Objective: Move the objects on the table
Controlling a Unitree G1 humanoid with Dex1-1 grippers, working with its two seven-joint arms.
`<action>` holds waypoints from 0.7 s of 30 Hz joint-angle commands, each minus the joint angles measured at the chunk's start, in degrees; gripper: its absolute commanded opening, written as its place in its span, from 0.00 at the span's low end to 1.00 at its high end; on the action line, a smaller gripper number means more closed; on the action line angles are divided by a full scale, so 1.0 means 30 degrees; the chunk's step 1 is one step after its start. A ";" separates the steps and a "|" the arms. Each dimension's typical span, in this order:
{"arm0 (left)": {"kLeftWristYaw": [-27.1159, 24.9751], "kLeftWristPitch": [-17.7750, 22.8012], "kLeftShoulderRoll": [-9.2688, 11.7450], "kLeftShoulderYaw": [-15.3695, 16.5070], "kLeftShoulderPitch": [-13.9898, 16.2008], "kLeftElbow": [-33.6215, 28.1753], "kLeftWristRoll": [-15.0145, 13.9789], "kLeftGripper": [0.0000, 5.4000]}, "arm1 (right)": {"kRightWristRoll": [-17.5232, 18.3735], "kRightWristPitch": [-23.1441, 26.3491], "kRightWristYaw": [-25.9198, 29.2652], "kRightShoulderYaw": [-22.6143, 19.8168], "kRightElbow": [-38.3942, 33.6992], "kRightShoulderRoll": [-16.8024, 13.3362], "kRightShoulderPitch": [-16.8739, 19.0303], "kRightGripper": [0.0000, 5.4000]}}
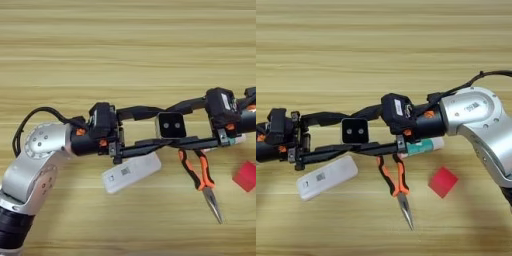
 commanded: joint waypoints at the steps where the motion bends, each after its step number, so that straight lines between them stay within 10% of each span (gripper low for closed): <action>1: -0.0126 0.0033 -0.0018 -0.0229 -0.0196 0.0119 0.0224 0.45 | 0.0127 -0.0160 -0.0163 -0.0114 -0.0396 0.0091 -0.0577 0.46; 21: -0.0064 -0.0216 -0.0118 -0.0223 -0.0291 0.0293 0.0228 0.45 | 0.0806 0.0462 -0.0073 -0.0445 -0.0923 0.0161 -0.0809 0.46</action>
